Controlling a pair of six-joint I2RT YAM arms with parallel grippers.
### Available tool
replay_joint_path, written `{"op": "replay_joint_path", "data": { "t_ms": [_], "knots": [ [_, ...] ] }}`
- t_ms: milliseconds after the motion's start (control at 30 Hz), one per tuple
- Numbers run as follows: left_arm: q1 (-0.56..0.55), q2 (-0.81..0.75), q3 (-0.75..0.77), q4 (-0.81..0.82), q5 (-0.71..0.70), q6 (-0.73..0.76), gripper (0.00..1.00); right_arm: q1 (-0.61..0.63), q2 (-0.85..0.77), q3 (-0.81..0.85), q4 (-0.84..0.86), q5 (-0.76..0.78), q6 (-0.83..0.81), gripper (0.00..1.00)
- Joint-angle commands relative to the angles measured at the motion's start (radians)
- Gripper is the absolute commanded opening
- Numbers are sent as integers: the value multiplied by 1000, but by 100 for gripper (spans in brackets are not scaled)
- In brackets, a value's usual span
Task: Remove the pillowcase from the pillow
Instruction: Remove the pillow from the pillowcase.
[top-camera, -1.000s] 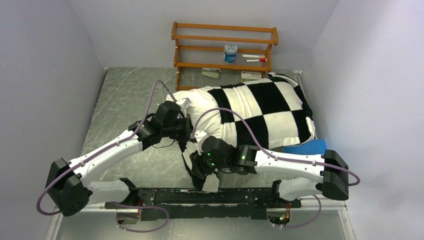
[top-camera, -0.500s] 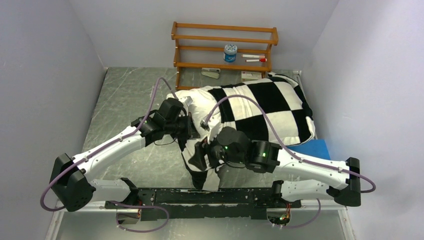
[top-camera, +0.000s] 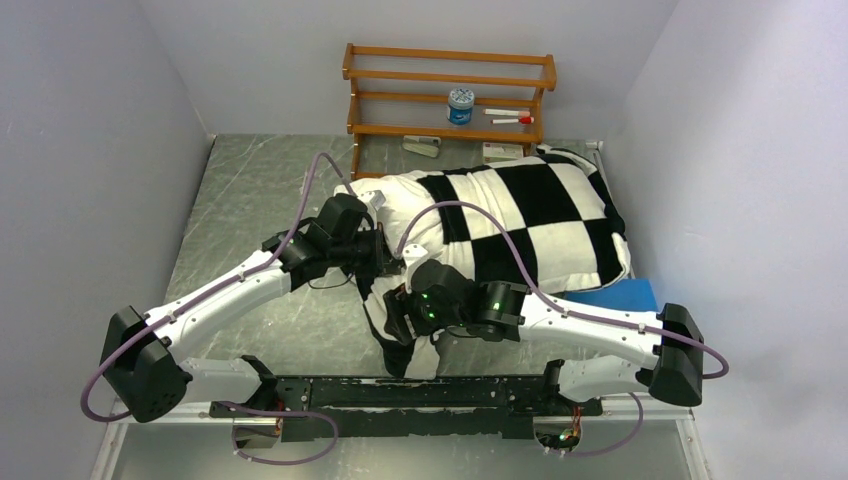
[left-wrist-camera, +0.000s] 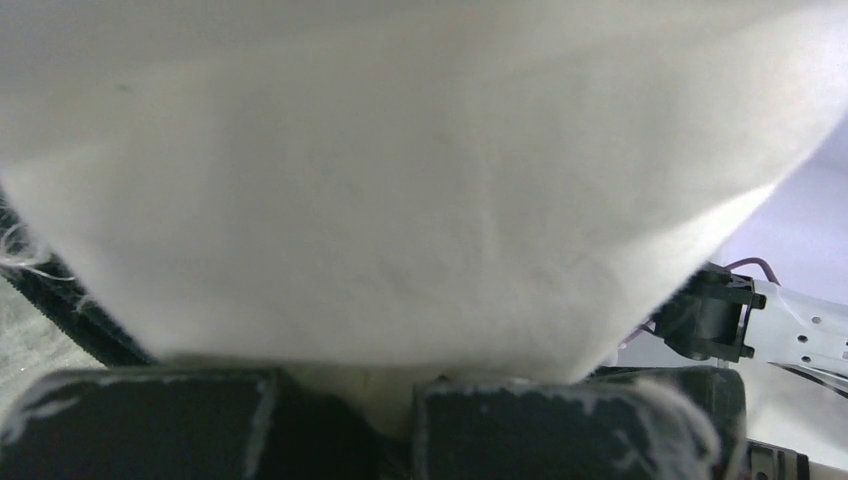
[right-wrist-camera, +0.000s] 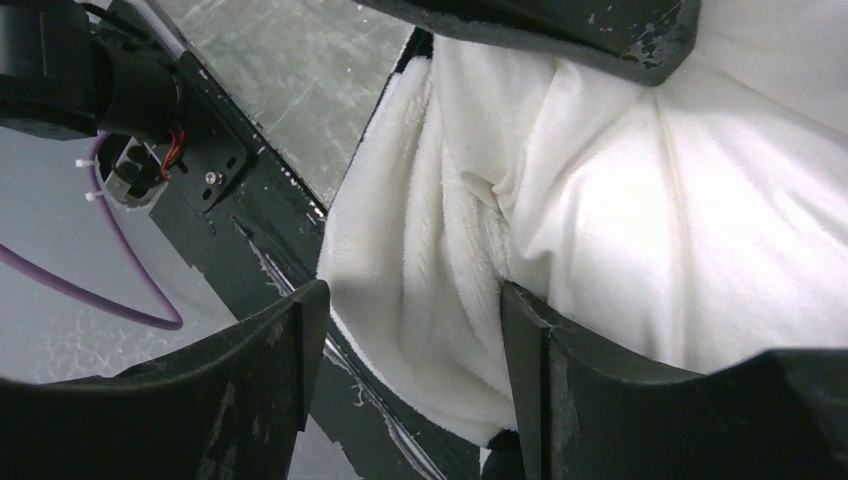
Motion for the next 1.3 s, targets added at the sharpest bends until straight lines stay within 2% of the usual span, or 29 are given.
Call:
{"op": "replay_joint_path", "data": {
  "t_ms": [0, 167, 333, 467, 567, 667, 800, 933, 1133, 1267],
  "knots": [
    [1, -29, 85, 155, 16, -9, 5, -5, 11, -15, -7, 73, 54, 68],
    [1, -30, 88, 169, 37, -12, 5, -4, 80, -27, 70, -113, 4, 66],
    [12, -7, 134, 164, 49, -9, 5, 49, 142, -43, 82, -214, -27, 42],
    [62, 42, 240, 145, 131, -18, 5, 97, 109, -171, 110, -151, 76, 40],
    [68, 50, 290, 109, 117, -15, 5, 96, 58, -264, 113, -5, 233, 40],
    [80, 28, 274, 101, 102, -32, 5, 93, -14, -305, 116, 132, 344, 41],
    [110, -11, 233, 119, 111, -48, 5, 85, -113, -359, 225, 185, 387, 43],
    [137, -32, 242, 87, 108, -29, 5, 75, -158, -365, 192, 263, 450, 43],
    [170, -40, 276, 71, 136, -23, 5, -19, -148, -401, 157, 176, 503, 43],
    [171, -51, 264, 89, 152, -39, 5, -40, -118, -404, 138, 144, 517, 43]
  ]
}}
